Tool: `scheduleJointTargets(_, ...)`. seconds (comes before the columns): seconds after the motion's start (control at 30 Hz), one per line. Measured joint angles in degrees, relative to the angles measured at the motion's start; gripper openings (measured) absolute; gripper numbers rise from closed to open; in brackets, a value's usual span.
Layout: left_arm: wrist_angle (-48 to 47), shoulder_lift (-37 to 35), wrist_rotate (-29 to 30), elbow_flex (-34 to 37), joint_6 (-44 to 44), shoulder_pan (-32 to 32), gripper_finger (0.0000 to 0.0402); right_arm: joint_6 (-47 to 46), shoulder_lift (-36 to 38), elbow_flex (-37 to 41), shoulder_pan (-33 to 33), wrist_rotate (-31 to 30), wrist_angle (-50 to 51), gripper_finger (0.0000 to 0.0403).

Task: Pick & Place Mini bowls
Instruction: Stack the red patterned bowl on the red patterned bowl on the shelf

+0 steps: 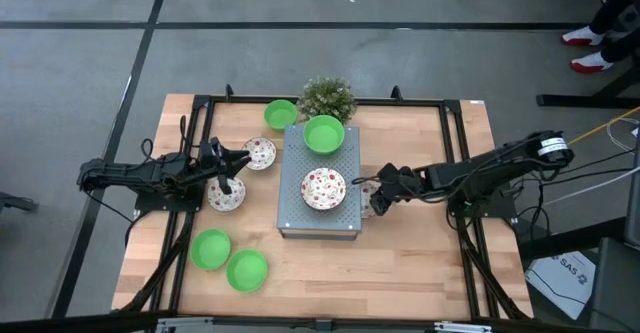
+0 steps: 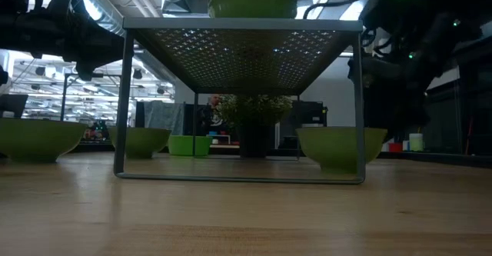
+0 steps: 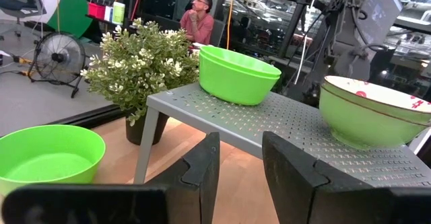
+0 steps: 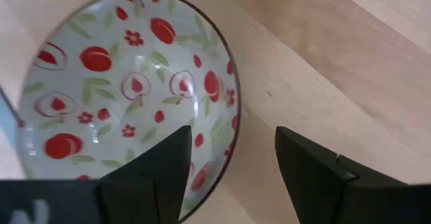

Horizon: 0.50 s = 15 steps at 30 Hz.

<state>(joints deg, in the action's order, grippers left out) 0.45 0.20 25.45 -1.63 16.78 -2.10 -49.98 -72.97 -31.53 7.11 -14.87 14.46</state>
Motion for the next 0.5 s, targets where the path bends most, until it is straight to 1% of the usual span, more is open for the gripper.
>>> scheduleJointTargets(0.1,0.0,0.0,0.0,0.0,0.0,0.0,0.0107,2.0,-0.9,0.0,0.0,-0.1,0.0,0.0212)
scheduleJointTargets(0.2,0.0,0.0,0.0,0.0,0.0,0.0,0.0107,3.3,-0.8,0.0,0.0,-0.5,0.0,0.0194)
scheduleJointTargets(0.3,0.0,0.0,0.0,0.0,0.0,0.0,0.0107,5.2,-0.8,0.0,0.0,-0.5,0.0,0.0158)
scheduleJointTargets(0.5,0.0,0.0,0.0,0.0,0.0,0.0,0.0107,7.8,-0.8,0.0,0.0,-0.6,0.1,0.0069)
